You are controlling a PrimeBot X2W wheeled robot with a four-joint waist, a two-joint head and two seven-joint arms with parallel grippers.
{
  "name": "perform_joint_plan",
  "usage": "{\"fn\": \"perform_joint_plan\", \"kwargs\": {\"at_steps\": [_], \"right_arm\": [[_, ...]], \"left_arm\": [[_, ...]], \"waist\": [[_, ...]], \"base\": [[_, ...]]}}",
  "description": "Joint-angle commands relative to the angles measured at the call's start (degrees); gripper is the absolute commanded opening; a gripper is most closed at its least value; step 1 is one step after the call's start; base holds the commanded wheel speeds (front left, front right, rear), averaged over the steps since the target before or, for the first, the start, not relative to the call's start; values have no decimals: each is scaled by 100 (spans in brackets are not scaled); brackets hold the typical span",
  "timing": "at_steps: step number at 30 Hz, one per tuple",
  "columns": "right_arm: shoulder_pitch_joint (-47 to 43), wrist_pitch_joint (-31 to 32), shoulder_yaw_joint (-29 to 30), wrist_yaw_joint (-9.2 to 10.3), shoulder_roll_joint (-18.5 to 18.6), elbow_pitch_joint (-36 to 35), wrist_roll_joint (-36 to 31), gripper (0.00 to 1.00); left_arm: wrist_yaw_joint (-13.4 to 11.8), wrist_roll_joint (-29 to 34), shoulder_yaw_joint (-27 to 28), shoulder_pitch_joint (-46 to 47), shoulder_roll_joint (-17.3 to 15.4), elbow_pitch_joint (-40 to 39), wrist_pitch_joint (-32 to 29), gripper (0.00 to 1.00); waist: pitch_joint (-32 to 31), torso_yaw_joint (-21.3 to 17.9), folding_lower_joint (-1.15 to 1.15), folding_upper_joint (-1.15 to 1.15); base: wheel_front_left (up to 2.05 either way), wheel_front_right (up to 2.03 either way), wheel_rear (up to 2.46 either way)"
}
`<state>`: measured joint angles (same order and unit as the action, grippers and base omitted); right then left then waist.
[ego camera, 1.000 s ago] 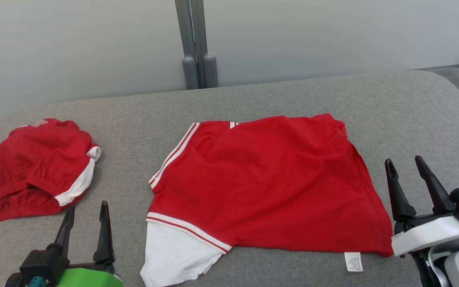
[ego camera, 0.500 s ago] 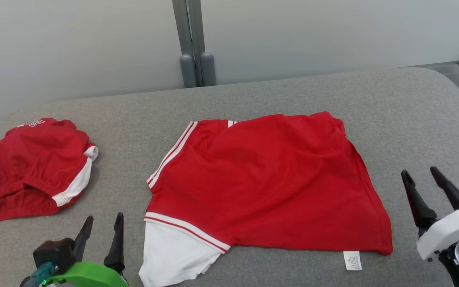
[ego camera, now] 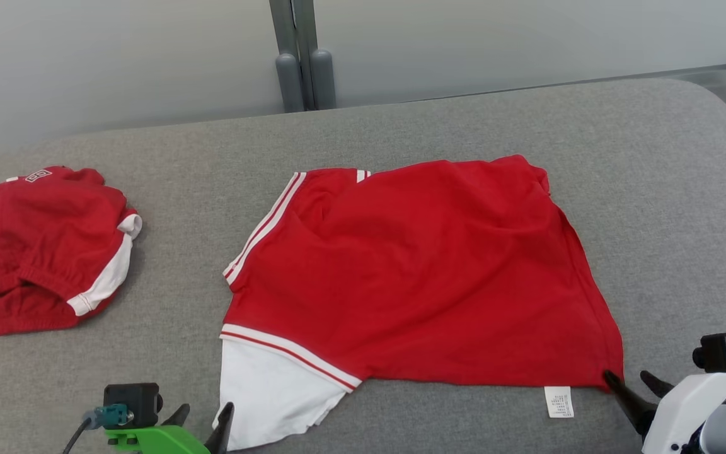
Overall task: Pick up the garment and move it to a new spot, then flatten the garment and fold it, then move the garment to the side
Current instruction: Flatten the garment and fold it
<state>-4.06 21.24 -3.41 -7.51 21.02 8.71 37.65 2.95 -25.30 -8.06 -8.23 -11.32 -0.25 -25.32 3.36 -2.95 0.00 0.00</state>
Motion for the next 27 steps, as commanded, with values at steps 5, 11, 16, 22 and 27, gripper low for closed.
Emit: {"fn": "perform_joint_plan", "kwargs": {"at_steps": [5, 11, 16, 22, 27], "right_arm": [[203, 155, 16, 4, -242, 441, -86, 100], [410, 120, -116, 4, -375, 767, -107, 100], [536, 51, -308, 4, -440, 1014, 8, 100], [636, -190, -614, 1, -359, 1082, 168, 2], [669, -493, -730, 2, -155, 987, 299, 0]], "left_arm": [[25, -74, -69, 80, -43, 166, -141, 100], [131, -180, -206, 235, -74, 478, -287, 100], [220, -278, -325, 353, -10, 751, -344, 100], [304, -391, -405, 509, 12, 1184, -161, 46], [349, -433, -416, 584, -33, 1247, 84, 0]], "waist": [[162, 40, 0, 0], [259, 38, 0, 0], [292, 62, 0, 0], [253, 78, 0, 0], [217, 88, 0, 0]], "base": [[0, 0, 0], [0, 0, 0], [0, 0, 0], [0, 0, 0], [0, 0, 0]]}}
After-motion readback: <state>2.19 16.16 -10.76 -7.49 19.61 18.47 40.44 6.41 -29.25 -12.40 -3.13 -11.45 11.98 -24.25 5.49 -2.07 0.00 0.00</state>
